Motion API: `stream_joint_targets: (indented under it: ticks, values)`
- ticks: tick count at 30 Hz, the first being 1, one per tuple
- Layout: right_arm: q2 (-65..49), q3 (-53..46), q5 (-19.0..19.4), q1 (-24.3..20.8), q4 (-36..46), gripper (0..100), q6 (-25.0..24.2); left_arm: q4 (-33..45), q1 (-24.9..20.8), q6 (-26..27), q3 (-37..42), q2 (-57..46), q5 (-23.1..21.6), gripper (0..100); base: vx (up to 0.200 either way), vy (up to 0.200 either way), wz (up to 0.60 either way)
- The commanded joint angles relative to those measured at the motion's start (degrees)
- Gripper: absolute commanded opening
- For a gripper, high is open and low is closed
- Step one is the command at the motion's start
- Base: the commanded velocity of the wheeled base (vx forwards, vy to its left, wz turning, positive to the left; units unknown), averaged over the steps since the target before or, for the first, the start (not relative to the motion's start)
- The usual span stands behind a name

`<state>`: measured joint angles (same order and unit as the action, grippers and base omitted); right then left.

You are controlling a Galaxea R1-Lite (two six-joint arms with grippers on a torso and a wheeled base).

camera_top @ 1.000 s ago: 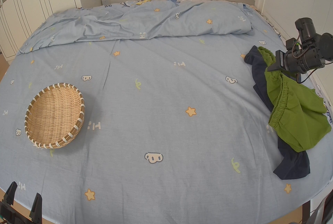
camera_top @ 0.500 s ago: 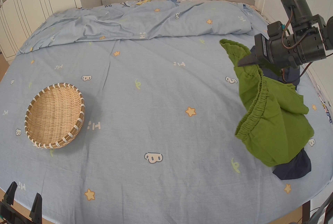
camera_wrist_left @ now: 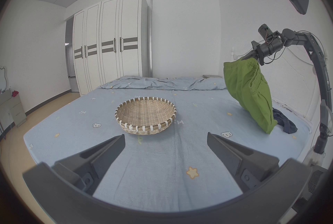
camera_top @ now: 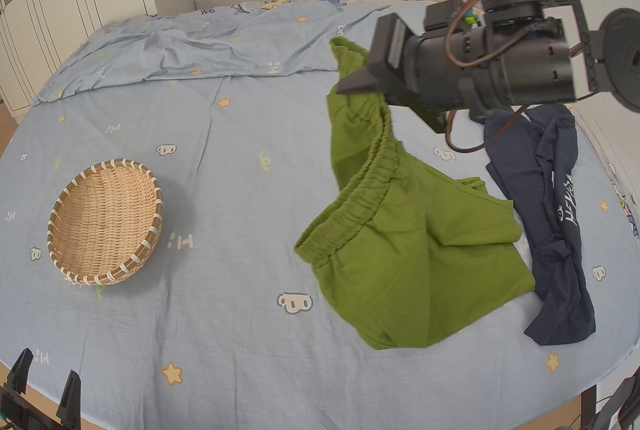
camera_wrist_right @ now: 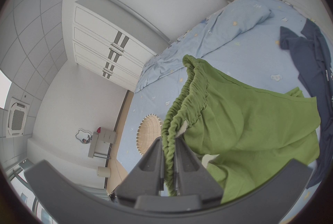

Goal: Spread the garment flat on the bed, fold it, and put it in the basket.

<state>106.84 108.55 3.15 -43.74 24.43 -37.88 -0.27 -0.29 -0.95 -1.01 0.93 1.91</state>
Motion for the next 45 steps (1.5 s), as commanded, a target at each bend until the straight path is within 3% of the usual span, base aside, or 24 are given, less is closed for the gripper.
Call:
stream_joint_targets:
  ticks: [1, 8, 12, 13, 24, 31, 33, 34, 37, 38, 39, 40, 42, 43, 44, 45]
  values:
    - [7.5, 2.2, -2.2, -3.5, -1.0, 0, -0.3, -0.1, 0.0, 0.0, 1.0, -0.6, 0.0, 100, 0.0, 0.0, 0.0]
    - [12.3, 4.2, -3.5, -5.0, -1.1, 0, -0.3, 0.0, 0.0, 0.0, 1.0, -0.6, 0.0, 100, 0.0, 0.0, 0.0]
    - [17.1, 6.0, -6.7, -4.7, -2.5, 0, -0.3, 0.0, 0.0, 0.0, 1.0, -0.6, 0.0, 100, 0.0, 0.0, 0.0]
    - [17.8, 6.0, -6.9, -4.7, -2.4, 100, -0.2, 0.0, 0.0, 0.0, 1.0, -0.6, 0.0, 100, 0.0, 0.0, 0.0]
    - [18.5, 6.0, -6.4, -4.3, -2.5, 100, 1.0, 0.0, 0.0, 0.0, 1.0, -0.6, 0.0, 100, 0.0, 0.0, 0.0]
    - [13.8, 1.9, -6.3, -0.5, 0.0, 100, 0.5, -0.1, 0.1, 0.2, 1.0, -0.7, -0.2, 100, 0.0, 0.0, 0.0]
    - [8.1, -10.9, -4.8, 2.6, -1.2, 100, 0.6, 0.0, 0.0, 0.0, 1.0, -0.6, -0.2, 100, 0.0, 0.0, 0.0]
    - [8.1, -10.9, -4.8, 2.6, -1.2, 100, 0.6, 0.0, 0.0, 0.0, 1.0, -0.6, -0.2, 100, 0.0, 0.0, 0.0]
    - [-1.9, -32.4, 3.1, 8.0, -11.3, 100, 1.0, 0.1, 0.1, 2.4, 1.0, -0.6, -1.9, 100, 0.0, 0.0, 0.0]
    - [-2.2, -33.2, 3.4, 8.1, -11.9, 100, 1.0, 0.1, 0.1, 2.4, 1.0, -0.6, -2.0, 100, 0.0, 0.0, 0.0]
    - [-5.9, -41.7, 6.9, 10.4, -18.2, 100, 1.1, 0.0, 0.1, 2.6, 1.0, -0.7, -2.9, 100, 0.0, 0.0, 0.0]
    - [-5.9, -41.7, 6.9, 10.4, -18.2, 100, 1.1, 0.0, 0.1, 2.6, 1.0, -0.7, -2.9, 100, 0.0, 0.0, 0.0]
    - [-10.6, -55.2, 11.6, 14.6, -31.0, 100, 1.1, -0.7, 0.2, 3.3, 0.2, -0.7, -3.0, 100, 0.0, 0.0, 0.0]
    - [-10.6, -55.2, 11.6, 14.6, -31.0, 100, 1.1, -0.7, 0.2, 3.3, 0.2, -0.7, -3.0, 100, 0.0, 0.0, 0.0]
    - [-12.5, -62.5, 14.3, 16.8, -39.4, 100, 1.0, -1.8, -0.4, 2.4, -7.2, 0.2, -4.1, 100, 0.0, 0.0, 0.0]
    - [-12.9, -63.8, 14.8, 17.5, -41.0, 100, 0.9, -1.7, -0.6, 1.9, -9.4, 0.8, -4.4, 100, 0.0, 0.0, 0.0]
